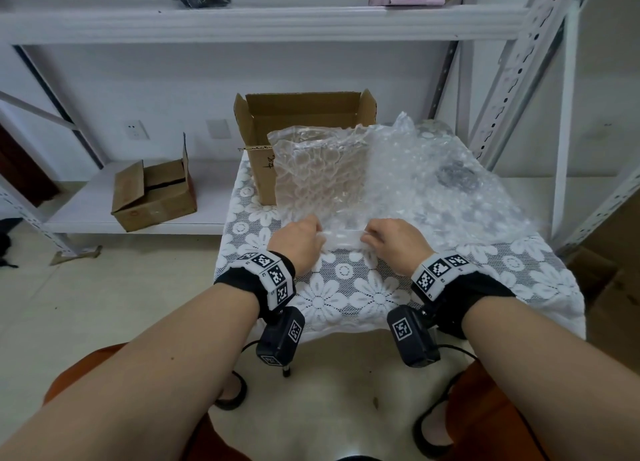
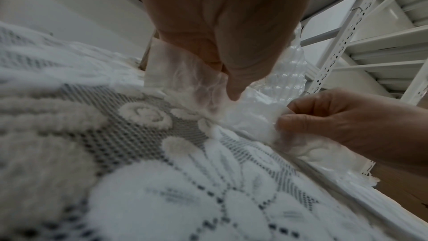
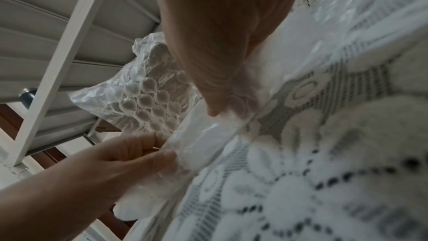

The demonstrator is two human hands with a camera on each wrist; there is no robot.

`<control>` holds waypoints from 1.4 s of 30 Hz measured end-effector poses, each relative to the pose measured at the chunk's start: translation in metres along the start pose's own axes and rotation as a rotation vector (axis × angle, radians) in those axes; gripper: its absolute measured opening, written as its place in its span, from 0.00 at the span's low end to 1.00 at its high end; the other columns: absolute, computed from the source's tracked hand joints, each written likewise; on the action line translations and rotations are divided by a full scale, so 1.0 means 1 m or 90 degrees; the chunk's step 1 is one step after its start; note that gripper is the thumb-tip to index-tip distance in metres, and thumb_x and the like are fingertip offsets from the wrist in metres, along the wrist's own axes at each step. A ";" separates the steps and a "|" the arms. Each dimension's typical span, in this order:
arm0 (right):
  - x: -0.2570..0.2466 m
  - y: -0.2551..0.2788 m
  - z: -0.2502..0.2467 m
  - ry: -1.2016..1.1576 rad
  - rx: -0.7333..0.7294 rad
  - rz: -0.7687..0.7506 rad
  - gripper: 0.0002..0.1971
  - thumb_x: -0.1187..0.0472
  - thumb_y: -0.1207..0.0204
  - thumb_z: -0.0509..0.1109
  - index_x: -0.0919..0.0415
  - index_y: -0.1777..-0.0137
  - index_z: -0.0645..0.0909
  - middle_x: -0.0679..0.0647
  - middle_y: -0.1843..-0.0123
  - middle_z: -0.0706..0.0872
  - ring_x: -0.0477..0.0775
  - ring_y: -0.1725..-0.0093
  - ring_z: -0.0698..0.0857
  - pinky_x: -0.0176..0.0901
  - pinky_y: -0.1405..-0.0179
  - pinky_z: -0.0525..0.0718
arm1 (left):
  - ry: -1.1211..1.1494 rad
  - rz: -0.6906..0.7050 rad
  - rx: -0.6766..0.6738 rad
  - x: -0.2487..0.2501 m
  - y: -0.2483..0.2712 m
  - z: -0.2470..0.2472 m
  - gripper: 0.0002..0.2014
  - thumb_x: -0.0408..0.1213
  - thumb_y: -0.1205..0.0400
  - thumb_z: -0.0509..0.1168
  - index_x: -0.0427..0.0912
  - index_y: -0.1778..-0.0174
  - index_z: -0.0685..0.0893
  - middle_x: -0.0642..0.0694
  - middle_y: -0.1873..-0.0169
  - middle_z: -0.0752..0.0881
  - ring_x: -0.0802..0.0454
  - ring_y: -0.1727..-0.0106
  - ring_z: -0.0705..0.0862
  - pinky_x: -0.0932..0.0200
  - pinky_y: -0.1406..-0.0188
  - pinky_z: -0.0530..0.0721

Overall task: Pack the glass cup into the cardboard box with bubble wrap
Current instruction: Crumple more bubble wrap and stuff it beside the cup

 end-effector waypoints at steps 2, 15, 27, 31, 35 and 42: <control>-0.002 -0.002 0.000 0.004 -0.011 0.003 0.15 0.55 0.16 0.59 0.61 0.61 0.77 0.52 0.65 0.81 0.51 0.66 0.77 0.37 0.72 0.66 | -0.014 0.003 -0.004 0.000 0.000 0.000 0.13 0.44 0.13 0.55 0.42 0.38 0.74 0.42 0.50 0.87 0.44 0.51 0.84 0.51 0.52 0.80; -0.013 -0.009 0.010 0.050 -0.128 0.009 0.17 0.54 0.16 0.58 0.61 0.64 0.76 0.54 0.64 0.80 0.53 0.64 0.78 0.42 0.72 0.69 | -0.028 -0.006 -0.016 -0.007 0.002 0.003 0.14 0.47 0.14 0.56 0.40 0.46 0.80 0.42 0.49 0.85 0.45 0.48 0.82 0.53 0.51 0.78; -0.015 -0.009 0.012 0.111 -0.056 0.007 0.14 0.52 0.18 0.62 0.61 0.57 0.81 0.54 0.59 0.86 0.55 0.58 0.84 0.48 0.60 0.81 | -0.004 0.149 0.094 0.014 0.010 0.003 0.10 0.39 0.19 0.62 0.46 0.44 0.82 0.50 0.46 0.81 0.53 0.42 0.77 0.62 0.46 0.73; -0.013 -0.006 0.004 0.200 0.104 -0.007 0.14 0.50 0.21 0.66 0.62 0.50 0.79 0.56 0.52 0.82 0.58 0.50 0.80 0.49 0.48 0.75 | -0.025 0.156 0.039 0.012 0.014 0.008 0.17 0.42 0.23 0.69 0.49 0.39 0.79 0.51 0.41 0.78 0.53 0.40 0.77 0.63 0.46 0.73; -0.021 -0.001 -0.007 0.214 0.224 -0.088 0.11 0.55 0.26 0.74 0.63 0.59 0.79 0.57 0.59 0.81 0.59 0.58 0.78 0.51 0.56 0.77 | -0.015 0.147 0.044 0.010 0.012 0.010 0.16 0.38 0.23 0.70 0.47 0.39 0.80 0.50 0.40 0.79 0.52 0.39 0.77 0.60 0.42 0.75; -0.027 0.008 0.006 0.181 0.137 -0.183 0.12 0.51 0.28 0.72 0.60 0.54 0.80 0.52 0.55 0.79 0.53 0.55 0.76 0.45 0.55 0.78 | 0.014 0.108 0.034 0.005 0.004 0.010 0.18 0.39 0.19 0.67 0.45 0.33 0.78 0.47 0.36 0.80 0.50 0.34 0.76 0.59 0.35 0.73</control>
Point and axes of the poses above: each hand's wrist, its own y-axis away from the middle knuckle, its own z-axis out of the palm, x = y × z, the point moved 6 cm from there along -y, towards the middle knuckle
